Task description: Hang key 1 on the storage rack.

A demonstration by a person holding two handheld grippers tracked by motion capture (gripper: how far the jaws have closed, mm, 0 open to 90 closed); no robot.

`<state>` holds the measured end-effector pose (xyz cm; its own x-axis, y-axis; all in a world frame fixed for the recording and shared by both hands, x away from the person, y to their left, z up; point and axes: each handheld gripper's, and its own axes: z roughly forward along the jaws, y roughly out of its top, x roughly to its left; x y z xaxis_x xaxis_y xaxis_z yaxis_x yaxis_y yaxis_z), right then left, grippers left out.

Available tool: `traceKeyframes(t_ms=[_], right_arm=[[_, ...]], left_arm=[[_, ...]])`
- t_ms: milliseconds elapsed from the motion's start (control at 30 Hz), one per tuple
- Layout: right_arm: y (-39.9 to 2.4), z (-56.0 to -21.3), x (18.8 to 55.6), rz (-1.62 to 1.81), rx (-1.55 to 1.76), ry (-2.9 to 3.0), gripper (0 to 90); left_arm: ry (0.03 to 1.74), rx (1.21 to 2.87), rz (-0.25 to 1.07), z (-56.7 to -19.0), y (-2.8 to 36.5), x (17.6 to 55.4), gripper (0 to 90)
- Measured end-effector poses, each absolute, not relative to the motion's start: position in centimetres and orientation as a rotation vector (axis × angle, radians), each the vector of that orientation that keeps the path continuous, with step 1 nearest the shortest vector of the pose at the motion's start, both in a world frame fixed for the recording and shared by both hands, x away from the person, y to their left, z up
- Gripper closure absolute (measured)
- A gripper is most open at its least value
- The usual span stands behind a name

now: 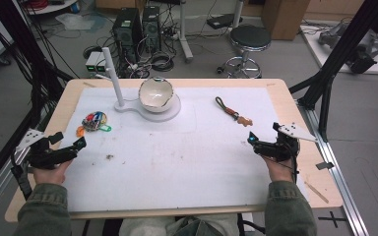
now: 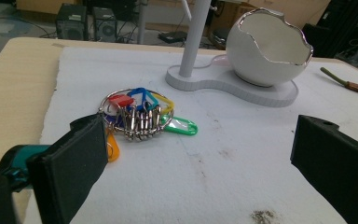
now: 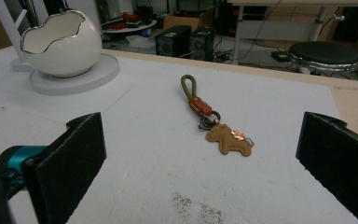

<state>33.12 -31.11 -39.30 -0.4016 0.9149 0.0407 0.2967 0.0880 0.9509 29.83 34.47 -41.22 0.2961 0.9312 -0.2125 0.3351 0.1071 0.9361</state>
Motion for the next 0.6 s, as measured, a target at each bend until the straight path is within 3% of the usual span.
traceKeyframes(t_ms=[600], right_arm=[[-31.03, -39.21, 33.24, 1.322, 1.212, 1.81, 0.4]], left_arm=[[1.255, 1.444, 0.679, -41.26, 34.57, 29.87, 4.4]])
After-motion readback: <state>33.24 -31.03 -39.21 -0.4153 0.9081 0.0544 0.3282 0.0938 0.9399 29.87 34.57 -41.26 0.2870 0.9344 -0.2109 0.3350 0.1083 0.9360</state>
